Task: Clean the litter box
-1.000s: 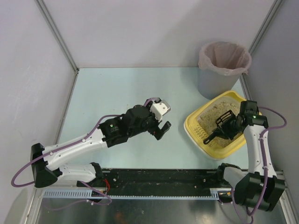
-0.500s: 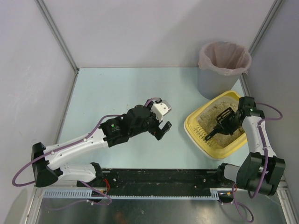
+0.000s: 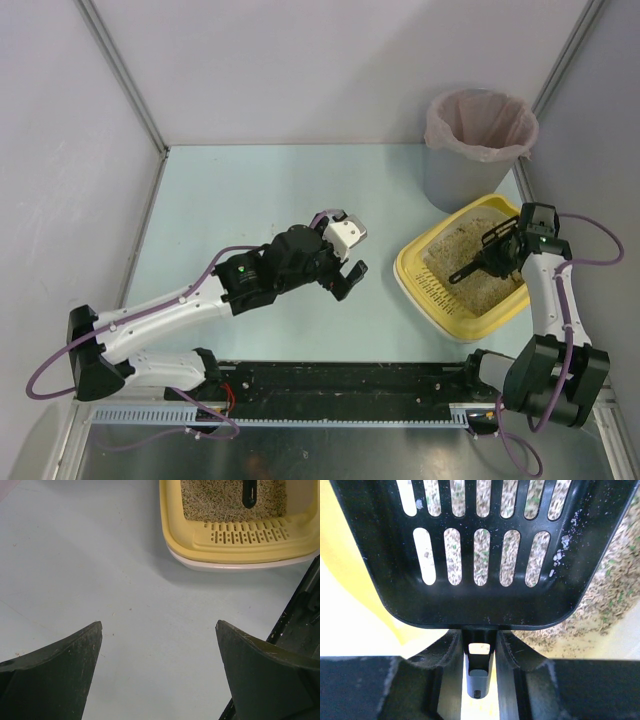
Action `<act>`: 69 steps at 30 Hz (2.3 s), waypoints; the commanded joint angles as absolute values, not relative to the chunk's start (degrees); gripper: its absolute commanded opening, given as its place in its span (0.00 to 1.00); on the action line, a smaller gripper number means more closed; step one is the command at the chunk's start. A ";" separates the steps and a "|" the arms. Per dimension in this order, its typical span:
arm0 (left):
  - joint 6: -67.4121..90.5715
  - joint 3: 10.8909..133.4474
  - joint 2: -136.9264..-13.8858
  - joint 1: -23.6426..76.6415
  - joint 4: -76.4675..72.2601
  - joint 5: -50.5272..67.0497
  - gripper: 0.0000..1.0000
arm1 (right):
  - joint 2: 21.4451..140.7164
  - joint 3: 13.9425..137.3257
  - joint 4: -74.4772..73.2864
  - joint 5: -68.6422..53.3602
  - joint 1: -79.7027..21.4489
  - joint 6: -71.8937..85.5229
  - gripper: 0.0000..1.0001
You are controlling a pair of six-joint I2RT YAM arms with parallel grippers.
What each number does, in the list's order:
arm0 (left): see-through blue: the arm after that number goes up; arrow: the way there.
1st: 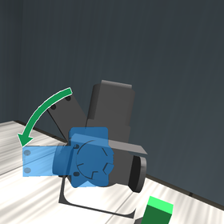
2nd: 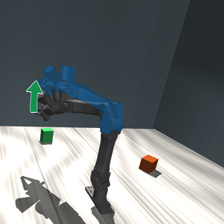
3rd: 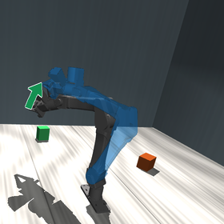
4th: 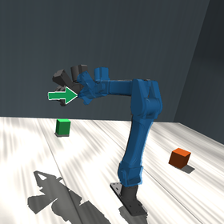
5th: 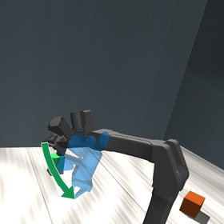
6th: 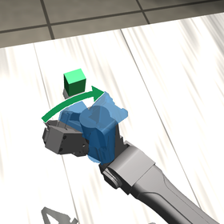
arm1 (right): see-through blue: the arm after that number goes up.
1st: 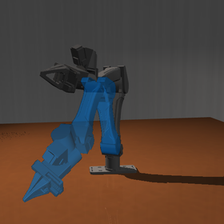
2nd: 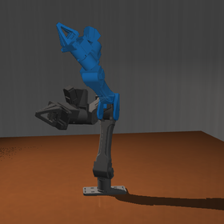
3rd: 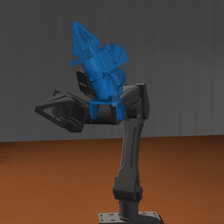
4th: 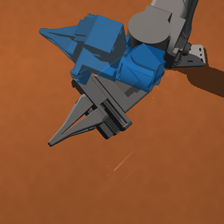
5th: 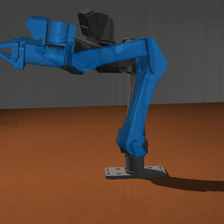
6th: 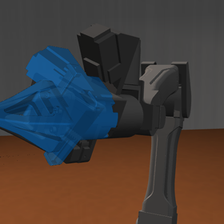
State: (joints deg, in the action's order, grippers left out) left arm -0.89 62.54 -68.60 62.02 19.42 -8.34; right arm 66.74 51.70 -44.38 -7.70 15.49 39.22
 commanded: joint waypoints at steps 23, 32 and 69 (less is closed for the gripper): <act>-0.62 63.28 -66.71 62.31 18.02 -6.94 1.00 | 59.41 43.51 -37.79 16.87 3.52 46.32 0.00; -0.44 63.28 -66.97 62.31 18.02 -6.33 1.00 | 56.69 43.33 -42.79 19.59 -1.39 49.74 0.00; -0.44 63.28 -68.55 62.31 17.93 -4.75 1.00 | 82.78 56.59 -41.13 5.10 7.30 32.61 0.00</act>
State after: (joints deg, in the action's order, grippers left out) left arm -0.32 62.54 -68.58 62.02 19.44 -5.74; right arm 77.43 51.31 -39.99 6.61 6.81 37.60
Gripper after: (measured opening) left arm 0.996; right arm 0.293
